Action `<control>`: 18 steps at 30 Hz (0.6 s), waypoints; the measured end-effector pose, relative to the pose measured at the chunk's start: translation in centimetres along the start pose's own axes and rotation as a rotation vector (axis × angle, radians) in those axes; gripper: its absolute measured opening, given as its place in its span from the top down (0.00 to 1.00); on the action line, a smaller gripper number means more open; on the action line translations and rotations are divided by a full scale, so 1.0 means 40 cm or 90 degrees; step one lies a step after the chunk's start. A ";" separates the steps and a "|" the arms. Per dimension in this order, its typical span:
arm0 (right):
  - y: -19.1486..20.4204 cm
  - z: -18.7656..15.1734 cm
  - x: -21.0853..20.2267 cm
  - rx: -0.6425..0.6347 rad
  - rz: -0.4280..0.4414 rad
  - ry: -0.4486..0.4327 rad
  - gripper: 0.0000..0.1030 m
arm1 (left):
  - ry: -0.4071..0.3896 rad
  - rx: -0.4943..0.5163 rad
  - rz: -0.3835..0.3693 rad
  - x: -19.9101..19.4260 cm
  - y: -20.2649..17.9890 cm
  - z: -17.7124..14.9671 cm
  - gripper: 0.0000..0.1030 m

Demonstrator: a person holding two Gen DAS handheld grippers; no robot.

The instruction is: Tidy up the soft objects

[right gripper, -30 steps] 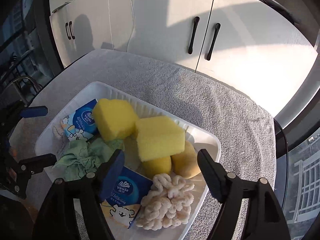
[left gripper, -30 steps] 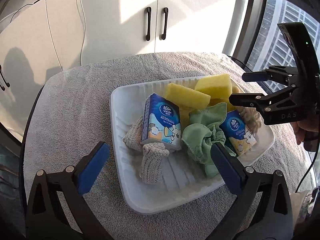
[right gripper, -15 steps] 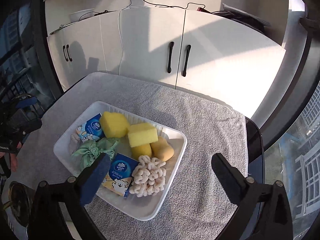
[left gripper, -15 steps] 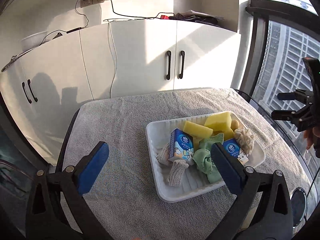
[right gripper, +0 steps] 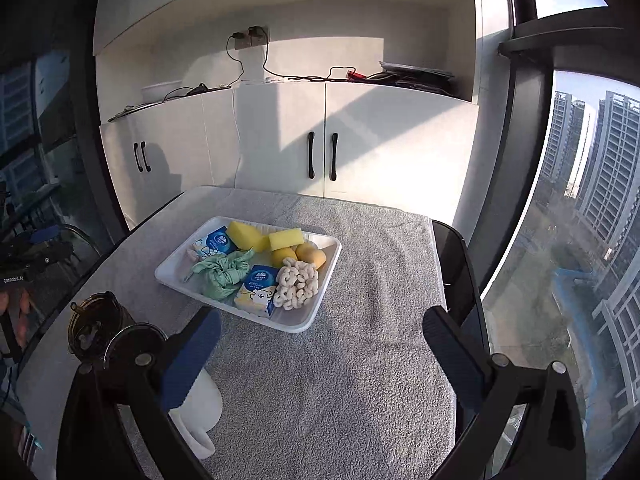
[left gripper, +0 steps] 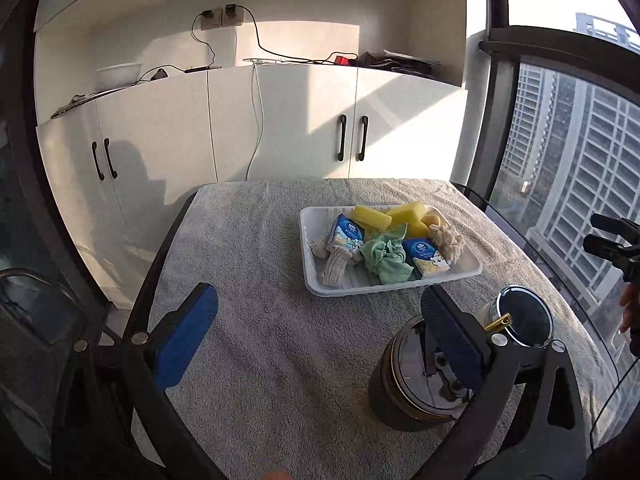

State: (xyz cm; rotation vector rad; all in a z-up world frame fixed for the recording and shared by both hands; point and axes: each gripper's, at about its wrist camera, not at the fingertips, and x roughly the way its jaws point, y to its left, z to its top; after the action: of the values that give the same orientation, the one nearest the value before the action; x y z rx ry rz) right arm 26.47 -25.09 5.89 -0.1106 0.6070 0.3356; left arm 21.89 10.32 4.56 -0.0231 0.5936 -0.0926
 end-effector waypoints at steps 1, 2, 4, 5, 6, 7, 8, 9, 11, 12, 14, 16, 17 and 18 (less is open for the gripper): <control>0.021 -0.034 -0.026 0.006 0.004 -0.011 0.00 | 0.003 -0.004 -0.001 -0.018 -0.013 -0.024 0.00; 0.042 -0.065 -0.045 0.013 0.008 -0.017 0.00 | 0.007 -0.012 0.001 -0.032 -0.022 -0.044 0.00; 0.083 -0.126 -0.075 0.029 0.016 -0.024 0.00 | 0.013 -0.026 -0.009 -0.064 -0.045 -0.093 0.00; 0.105 -0.156 -0.087 0.036 0.017 -0.026 0.00 | 0.015 -0.032 -0.015 -0.076 -0.056 -0.114 0.00; 0.124 -0.183 -0.100 0.044 0.013 -0.032 0.00 | 0.021 -0.038 -0.015 -0.086 -0.067 -0.134 0.00; 0.141 -0.211 -0.112 0.058 0.009 -0.038 0.00 | 0.028 -0.044 -0.010 -0.094 -0.077 -0.152 0.00; 0.155 -0.238 -0.122 0.075 0.009 -0.043 0.00 | 0.038 -0.048 -0.006 -0.100 -0.087 -0.169 0.00; 0.168 -0.265 -0.131 0.096 0.009 -0.046 0.00 | 0.047 -0.056 0.001 -0.105 -0.093 -0.184 0.00; 0.189 -0.312 -0.144 0.130 -0.006 -0.050 0.00 | 0.064 -0.087 0.029 -0.114 -0.098 -0.211 0.00; 0.197 -0.331 -0.148 0.140 -0.016 -0.051 0.00 | 0.070 -0.098 0.040 -0.120 -0.101 -0.223 0.00; 0.211 -0.357 -0.150 0.155 -0.029 -0.047 0.00 | 0.072 -0.099 0.046 -0.125 -0.113 -0.239 0.00; 0.227 -0.373 -0.152 0.158 -0.038 -0.037 0.00 | 0.076 -0.094 0.058 -0.133 -0.131 -0.249 0.00; 0.237 -0.376 -0.153 0.151 -0.048 -0.030 0.00 | 0.074 -0.093 0.061 -0.139 -0.139 -0.252 0.00; 0.246 -0.377 -0.156 0.145 -0.055 -0.026 0.00 | 0.069 -0.094 0.061 -0.148 -0.146 -0.255 0.00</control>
State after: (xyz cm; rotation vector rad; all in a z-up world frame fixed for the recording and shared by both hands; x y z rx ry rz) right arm 10.17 -20.58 -2.88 0.0880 0.5937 0.1832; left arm 10.84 5.11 -0.33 -0.1327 0.7080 0.0436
